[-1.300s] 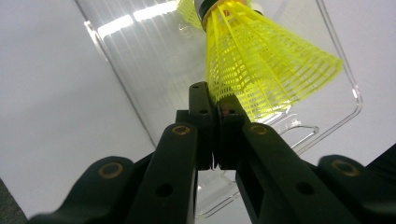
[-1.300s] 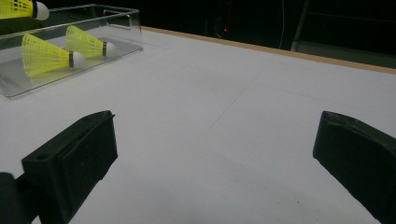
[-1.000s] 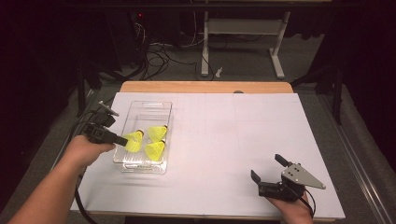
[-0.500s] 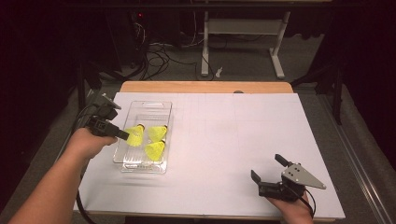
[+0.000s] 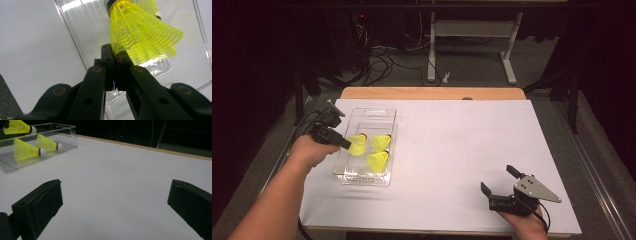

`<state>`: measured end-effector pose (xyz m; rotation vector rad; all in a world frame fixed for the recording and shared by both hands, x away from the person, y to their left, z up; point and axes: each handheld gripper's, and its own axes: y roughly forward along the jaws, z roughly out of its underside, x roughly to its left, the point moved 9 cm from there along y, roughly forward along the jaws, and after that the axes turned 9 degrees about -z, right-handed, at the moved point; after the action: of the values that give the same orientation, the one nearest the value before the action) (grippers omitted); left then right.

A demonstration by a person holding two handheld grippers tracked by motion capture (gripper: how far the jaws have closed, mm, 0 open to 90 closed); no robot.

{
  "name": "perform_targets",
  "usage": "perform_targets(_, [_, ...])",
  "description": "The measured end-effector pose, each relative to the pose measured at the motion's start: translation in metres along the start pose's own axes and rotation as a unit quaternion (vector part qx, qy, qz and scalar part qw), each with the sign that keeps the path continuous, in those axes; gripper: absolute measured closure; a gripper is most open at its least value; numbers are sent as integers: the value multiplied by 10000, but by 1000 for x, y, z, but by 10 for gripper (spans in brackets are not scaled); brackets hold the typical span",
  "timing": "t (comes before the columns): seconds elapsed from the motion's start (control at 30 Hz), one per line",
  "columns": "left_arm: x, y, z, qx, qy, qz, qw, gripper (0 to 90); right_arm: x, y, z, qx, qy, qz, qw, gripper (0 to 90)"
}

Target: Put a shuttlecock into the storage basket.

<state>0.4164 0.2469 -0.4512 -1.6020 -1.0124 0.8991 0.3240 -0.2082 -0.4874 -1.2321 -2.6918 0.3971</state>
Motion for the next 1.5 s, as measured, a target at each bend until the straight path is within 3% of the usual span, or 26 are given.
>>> perform_targets(0.67, [3, 23, -1, 211, -29, -339, 9992, 875, 0, 0, 1, 14, 16, 0, 10000, 2])
perform_targets(1.17, [3, 39, 2, 318, -49, -392, 9987, 869, 0, -1, 1, 16, 24, 6, 10000, 2])
perform_targets(1.5, [2, 38, 0, 209, -4, -433, 9988, 878, 1, -1, 1, 18, 25, 0, 10000, 2])
